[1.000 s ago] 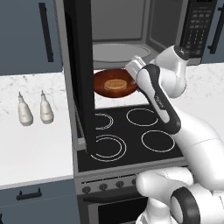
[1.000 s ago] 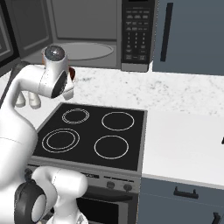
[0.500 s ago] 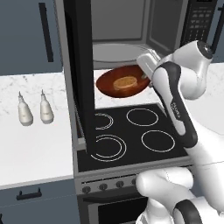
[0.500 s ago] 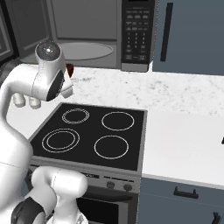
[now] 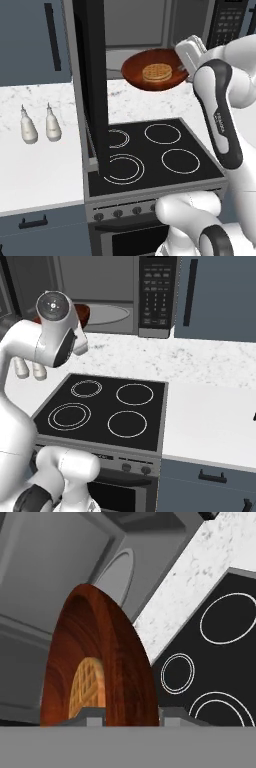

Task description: Open the microwave, place the bowl with waffle inside the microwave, then close the microwave door and turn it on.

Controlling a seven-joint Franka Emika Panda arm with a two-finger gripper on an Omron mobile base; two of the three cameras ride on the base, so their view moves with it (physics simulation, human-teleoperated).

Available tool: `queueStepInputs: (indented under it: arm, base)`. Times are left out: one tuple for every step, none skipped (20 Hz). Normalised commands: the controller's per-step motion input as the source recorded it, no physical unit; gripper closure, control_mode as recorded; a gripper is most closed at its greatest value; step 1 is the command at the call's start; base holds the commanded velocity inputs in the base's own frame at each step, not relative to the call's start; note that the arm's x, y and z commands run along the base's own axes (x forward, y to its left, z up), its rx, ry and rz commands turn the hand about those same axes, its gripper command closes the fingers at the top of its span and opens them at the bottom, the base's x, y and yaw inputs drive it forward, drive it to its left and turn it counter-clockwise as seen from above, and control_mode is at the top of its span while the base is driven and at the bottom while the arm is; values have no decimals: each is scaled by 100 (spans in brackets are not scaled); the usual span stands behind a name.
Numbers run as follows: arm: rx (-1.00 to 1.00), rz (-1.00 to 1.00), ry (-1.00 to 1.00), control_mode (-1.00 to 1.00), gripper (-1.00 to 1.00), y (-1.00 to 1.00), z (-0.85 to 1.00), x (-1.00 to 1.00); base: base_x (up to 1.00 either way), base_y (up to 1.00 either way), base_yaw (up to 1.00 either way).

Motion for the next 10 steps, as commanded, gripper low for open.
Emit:
queueStepInputs:
  arm:
    - [1,-6,-5,-100,100,-35,49,34]
    - [4,-9,0,-100,100,-32,38,42]
    - [5,-11,0,-100,100,-24,30,52]
    - [6,-10,0,-100,100,-15,19,67]
    - [8,-9,0,-100,100,-5,0,74]
    - [10,-8,0,-100,100,0,0,78]
    - [11,-5,0,-100,100,0,0,78]
    - [11,-5,0,-100,100,0,0,76]
    - [12,-4,0,-100,100,0,0,69]
    - [12,-5,0,-100,100,0,0,69]
  base:
    - [0,0,0]
    - [0,0,0]
    - [0,0,0]
    - [0,0,0]
    - [0,0,0]
    - [0,0,0]
    - [0,0,0]
    - [0,0,0]
    - [0,0,0]
    - [0,0,0]
